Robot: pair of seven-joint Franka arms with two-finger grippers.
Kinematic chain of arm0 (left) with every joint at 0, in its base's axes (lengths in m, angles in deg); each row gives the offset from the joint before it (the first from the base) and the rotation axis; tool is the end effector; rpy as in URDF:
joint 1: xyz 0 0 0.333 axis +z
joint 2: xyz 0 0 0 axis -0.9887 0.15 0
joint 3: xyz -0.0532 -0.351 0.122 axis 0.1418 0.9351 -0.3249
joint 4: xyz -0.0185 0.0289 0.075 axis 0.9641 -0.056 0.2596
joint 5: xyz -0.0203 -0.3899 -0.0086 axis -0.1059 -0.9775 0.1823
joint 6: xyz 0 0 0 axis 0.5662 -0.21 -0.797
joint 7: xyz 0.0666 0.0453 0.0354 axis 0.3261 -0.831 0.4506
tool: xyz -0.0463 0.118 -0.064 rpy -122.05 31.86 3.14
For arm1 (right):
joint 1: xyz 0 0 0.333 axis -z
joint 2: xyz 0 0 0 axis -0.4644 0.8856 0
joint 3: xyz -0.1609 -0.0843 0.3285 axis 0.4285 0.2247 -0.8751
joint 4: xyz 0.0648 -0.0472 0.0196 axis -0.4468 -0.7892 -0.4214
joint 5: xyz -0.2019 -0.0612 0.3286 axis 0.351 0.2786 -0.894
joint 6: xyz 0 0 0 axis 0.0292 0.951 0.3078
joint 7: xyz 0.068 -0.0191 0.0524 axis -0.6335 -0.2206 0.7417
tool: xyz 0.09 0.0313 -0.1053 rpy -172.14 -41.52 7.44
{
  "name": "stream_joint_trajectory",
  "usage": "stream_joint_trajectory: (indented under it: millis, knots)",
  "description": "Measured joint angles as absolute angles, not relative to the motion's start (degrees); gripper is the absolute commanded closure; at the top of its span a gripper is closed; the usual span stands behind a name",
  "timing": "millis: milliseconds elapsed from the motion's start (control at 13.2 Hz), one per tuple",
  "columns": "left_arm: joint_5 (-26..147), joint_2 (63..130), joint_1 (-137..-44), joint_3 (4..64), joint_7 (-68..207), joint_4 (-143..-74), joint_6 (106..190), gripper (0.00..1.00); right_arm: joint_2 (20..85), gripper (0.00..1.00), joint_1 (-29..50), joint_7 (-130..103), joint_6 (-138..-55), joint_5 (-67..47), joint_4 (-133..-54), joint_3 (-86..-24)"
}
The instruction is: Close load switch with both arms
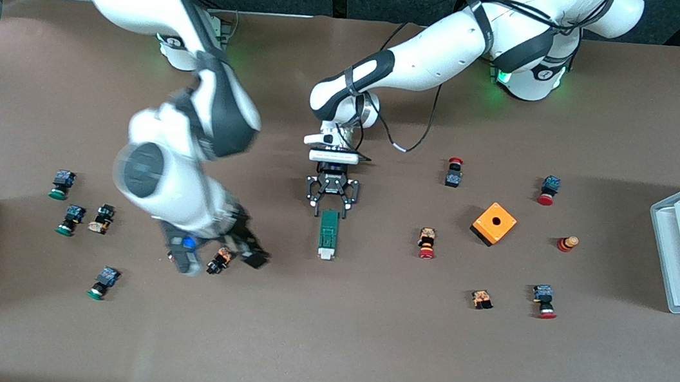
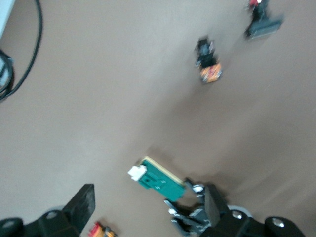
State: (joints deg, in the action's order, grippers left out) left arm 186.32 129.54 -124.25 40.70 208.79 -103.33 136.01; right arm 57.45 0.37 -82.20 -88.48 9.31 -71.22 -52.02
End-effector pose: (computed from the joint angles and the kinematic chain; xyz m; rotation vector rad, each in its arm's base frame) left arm 0.4091 -0.5948 0.0806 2.5374 0.0864 1.8179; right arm 0.6774 0.2887 0.4694 -2.6826 1.2124 0.1708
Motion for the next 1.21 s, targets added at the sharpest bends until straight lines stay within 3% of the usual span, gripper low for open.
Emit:
stream_joint_trajectory:
  millis: [531,834,1213]
  knots:
    - [179.31,128.52,-124.31,41.16,196.63,-101.84,136.24,0.0,34.23,0.0,18.4,-37.0,-71.16,16.93,-81.63,-51.87]
    - [163.97,121.61,-123.35,41.36,178.71,-99.58,142.33,0.0,24.87,0.0,23.11,-22.88,-69.38,23.79,-88.68,-51.84]
    - [137.91,112.71,-122.12,41.34,149.26,-96.44,143.9,0.0,21.05,0.0,24.47,-17.69,-69.81,26.06,-92.85,-51.87]
